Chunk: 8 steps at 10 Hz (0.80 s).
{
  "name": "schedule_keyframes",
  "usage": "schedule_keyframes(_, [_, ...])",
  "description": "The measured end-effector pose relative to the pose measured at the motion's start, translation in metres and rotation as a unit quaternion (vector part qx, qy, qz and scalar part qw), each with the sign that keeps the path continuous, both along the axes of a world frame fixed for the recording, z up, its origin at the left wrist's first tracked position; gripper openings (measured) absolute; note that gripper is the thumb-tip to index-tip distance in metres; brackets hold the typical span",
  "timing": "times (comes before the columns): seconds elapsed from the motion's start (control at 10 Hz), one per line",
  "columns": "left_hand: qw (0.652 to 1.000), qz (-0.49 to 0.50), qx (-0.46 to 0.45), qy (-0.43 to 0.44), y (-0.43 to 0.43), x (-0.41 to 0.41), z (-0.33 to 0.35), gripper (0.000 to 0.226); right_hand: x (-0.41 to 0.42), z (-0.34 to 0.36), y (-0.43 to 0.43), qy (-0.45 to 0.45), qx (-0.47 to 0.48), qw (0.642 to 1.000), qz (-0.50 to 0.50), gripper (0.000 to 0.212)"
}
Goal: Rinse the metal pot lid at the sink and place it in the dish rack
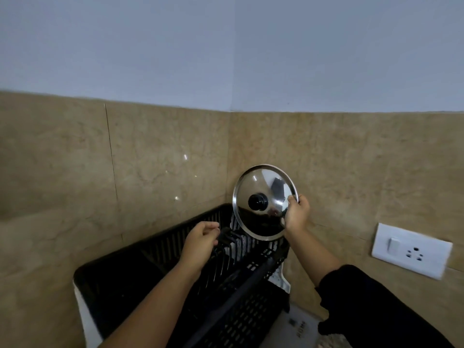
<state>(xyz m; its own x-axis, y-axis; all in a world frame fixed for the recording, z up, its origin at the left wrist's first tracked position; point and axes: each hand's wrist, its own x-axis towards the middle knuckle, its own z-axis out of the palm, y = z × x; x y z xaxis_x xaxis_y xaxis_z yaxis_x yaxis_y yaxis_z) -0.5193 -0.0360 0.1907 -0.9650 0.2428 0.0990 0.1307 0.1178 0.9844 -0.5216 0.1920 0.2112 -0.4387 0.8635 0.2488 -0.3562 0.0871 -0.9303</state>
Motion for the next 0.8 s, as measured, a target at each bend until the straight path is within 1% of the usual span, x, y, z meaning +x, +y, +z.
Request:
schedule_keyframes(0.1, [1.0, -0.011, 0.004, -0.019, 0.001, -0.002, -0.008, 0.016, -0.016, -0.01, 0.015, -0.026, -0.024, 0.999, 0.036, 0.026])
schedule_keyframes(0.2, [0.999, -0.021, 0.004, -0.028, 0.003, -0.004, -0.008, 0.017, -0.026, -0.017, 0.024, -0.04, -0.056, 0.995, 0.07, 0.03])
schedule_keyframes(0.3, [1.0, -0.019, 0.005, -0.009, 0.004, -0.008, -0.009, 0.019, -0.028, -0.029, 0.026, -0.039, -0.074, 0.992, 0.089, 0.027])
schedule_keyframes(0.5, [1.0, -0.02, 0.007, 0.002, 0.005, -0.01, -0.011, 0.021, -0.035, -0.037, 0.026, -0.07, -0.052, 0.987, 0.132, 0.021])
schedule_keyframes(0.7, [1.0, -0.018, 0.006, 0.005, 0.004, -0.009, -0.014, 0.021, -0.029, -0.037, 0.026, -0.112, -0.028, 0.984, 0.139, 0.013])
schedule_keyframes(0.8, [1.0, -0.014, -0.004, 0.015, 0.004, -0.007, -0.012, 0.021, -0.026, -0.034, 0.027, -0.132, -0.003, 0.981, 0.142, 0.019])
